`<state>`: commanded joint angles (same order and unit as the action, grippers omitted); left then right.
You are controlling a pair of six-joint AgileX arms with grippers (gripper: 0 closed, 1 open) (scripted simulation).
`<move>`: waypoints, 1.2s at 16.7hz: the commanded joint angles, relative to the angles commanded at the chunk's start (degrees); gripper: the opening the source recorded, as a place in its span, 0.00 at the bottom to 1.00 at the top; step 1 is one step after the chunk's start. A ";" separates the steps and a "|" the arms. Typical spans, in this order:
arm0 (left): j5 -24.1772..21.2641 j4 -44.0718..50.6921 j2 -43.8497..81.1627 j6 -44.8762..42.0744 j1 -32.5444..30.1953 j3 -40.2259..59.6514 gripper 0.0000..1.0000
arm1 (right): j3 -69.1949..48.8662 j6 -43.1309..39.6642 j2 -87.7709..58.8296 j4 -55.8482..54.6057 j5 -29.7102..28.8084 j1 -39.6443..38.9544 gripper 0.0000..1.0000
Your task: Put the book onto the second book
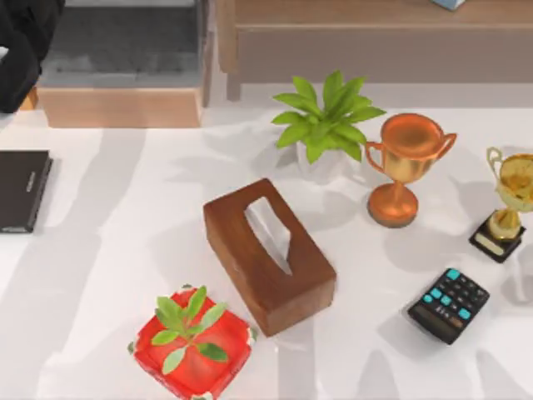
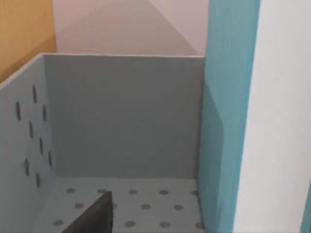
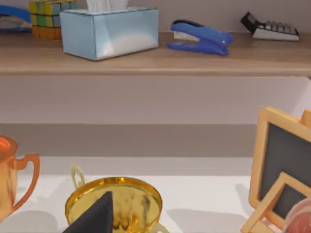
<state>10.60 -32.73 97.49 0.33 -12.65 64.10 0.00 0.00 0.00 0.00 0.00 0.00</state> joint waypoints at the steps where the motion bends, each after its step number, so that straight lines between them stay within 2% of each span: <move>1: 0.41 -1.21 3.53 0.01 -0.46 2.41 1.00 | 0.00 0.00 0.00 0.00 0.00 0.00 1.00; 5: 1.40 -4.15 11.65 0.04 -1.56 8.10 1.00 | 0.00 0.00 0.00 0.00 0.00 0.00 1.00; 11: 1.35 -4.18 12.12 0.04 -1.32 8.35 1.00 | 0.00 0.00 0.00 0.00 0.00 0.00 1.00; 20: 0.57 -1.78 18.06 0.08 -0.82 16.87 1.00 | 0.00 0.00 0.00 0.00 0.00 0.00 1.00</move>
<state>11.17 -34.51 115.55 0.40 -13.46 80.97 0.00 0.00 0.00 0.00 0.00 0.00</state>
